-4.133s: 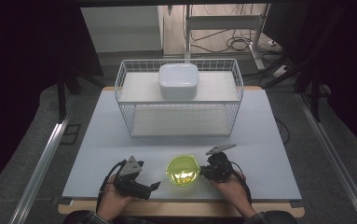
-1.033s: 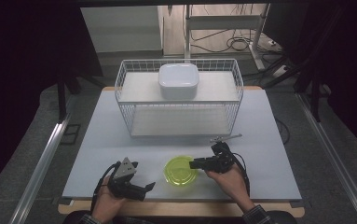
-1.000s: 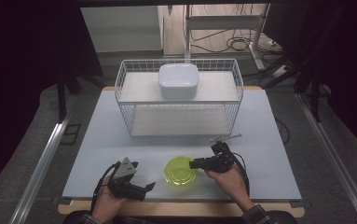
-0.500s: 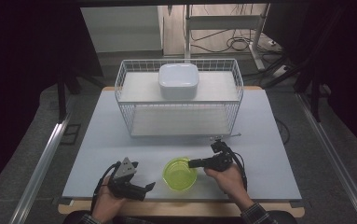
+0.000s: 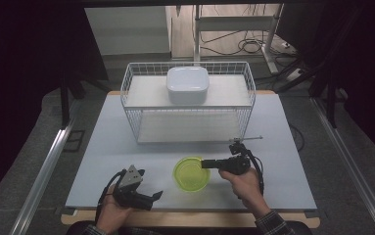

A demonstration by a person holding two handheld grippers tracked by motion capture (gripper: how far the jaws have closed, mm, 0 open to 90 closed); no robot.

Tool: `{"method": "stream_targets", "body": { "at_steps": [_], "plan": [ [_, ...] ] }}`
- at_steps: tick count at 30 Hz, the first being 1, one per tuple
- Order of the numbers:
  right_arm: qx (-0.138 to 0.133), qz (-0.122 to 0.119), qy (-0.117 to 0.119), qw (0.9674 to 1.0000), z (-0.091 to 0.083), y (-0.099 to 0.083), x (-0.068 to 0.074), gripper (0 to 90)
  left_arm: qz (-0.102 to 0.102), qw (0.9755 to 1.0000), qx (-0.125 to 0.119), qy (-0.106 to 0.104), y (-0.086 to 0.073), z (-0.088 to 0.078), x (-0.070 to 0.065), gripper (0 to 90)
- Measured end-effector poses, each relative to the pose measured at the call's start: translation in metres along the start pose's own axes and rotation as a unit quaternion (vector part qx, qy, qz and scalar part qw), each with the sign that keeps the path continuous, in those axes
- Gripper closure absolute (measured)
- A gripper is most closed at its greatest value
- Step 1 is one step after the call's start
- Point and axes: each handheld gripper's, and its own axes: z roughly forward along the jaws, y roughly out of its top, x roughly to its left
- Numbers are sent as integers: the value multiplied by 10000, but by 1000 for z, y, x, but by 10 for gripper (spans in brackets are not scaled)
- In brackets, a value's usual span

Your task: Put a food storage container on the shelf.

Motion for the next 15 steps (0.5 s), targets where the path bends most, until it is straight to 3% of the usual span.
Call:
{"method": "stream_targets", "body": {
  "at_steps": [15],
  "plan": [
    [-349, -255, 66, 9990, -22, 29, 22, 820, 17, 10000, 5, -6, 0, 0, 0, 24]
  ]
}}
